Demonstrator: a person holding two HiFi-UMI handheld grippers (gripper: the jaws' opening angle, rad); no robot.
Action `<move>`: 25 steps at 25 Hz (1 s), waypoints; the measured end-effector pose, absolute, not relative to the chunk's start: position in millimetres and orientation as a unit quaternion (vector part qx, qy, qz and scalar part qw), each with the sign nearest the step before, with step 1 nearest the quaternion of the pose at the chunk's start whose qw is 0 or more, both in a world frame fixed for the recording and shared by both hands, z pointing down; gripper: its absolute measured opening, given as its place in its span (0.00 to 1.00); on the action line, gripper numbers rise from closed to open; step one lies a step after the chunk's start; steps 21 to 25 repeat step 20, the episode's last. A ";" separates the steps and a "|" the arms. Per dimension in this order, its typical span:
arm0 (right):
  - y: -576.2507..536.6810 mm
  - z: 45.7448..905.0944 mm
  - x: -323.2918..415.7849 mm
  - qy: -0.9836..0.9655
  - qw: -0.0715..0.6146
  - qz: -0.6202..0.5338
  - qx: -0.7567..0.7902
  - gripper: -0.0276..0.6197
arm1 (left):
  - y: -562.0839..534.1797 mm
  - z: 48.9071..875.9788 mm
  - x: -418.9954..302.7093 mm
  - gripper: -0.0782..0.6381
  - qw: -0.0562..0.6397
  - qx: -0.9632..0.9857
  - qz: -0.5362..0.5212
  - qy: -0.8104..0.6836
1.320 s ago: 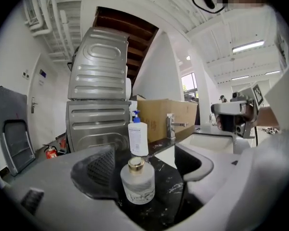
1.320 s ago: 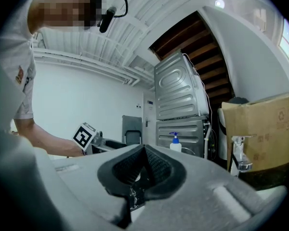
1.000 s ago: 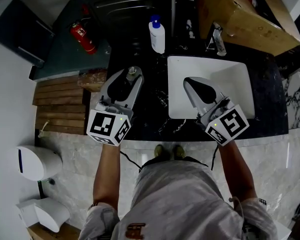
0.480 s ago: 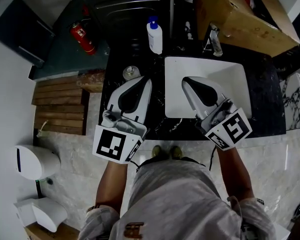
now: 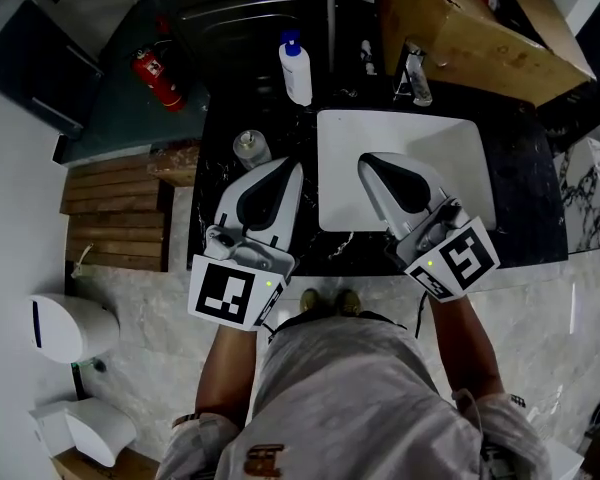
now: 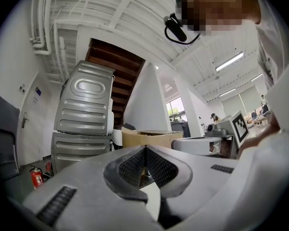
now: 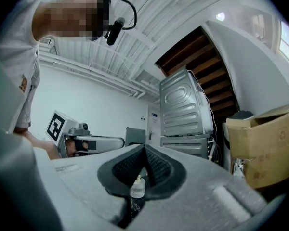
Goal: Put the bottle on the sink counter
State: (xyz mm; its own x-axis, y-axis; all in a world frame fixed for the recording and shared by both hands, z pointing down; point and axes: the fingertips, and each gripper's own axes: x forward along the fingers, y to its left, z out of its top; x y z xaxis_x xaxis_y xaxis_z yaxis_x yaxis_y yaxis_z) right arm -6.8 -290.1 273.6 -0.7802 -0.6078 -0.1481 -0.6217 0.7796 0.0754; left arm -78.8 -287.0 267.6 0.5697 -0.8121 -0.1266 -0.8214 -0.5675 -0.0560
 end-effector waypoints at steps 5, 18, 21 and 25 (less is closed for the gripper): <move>-287.8 274.8 -5.4 0.943 0.058 0.058 -0.324 0.04 | -285.5 268.3 -76.4 0.11 0.052 -0.885 0.042 0.462; -282.8 276.9 -8.9 0.945 0.055 0.056 -0.316 0.04 | -280.8 268.3 -76.7 0.11 0.054 -0.884 0.037 0.462; -282.1 276.8 -9.9 0.946 0.055 0.057 -0.316 0.04 | -280.1 268.1 -77.0 0.11 0.054 -0.884 0.037 0.462; -282.1 276.8 -9.9 0.946 0.055 0.057 -0.316 0.04 | -280.1 268.1 -77.0 0.11 0.054 -0.884 0.037 0.462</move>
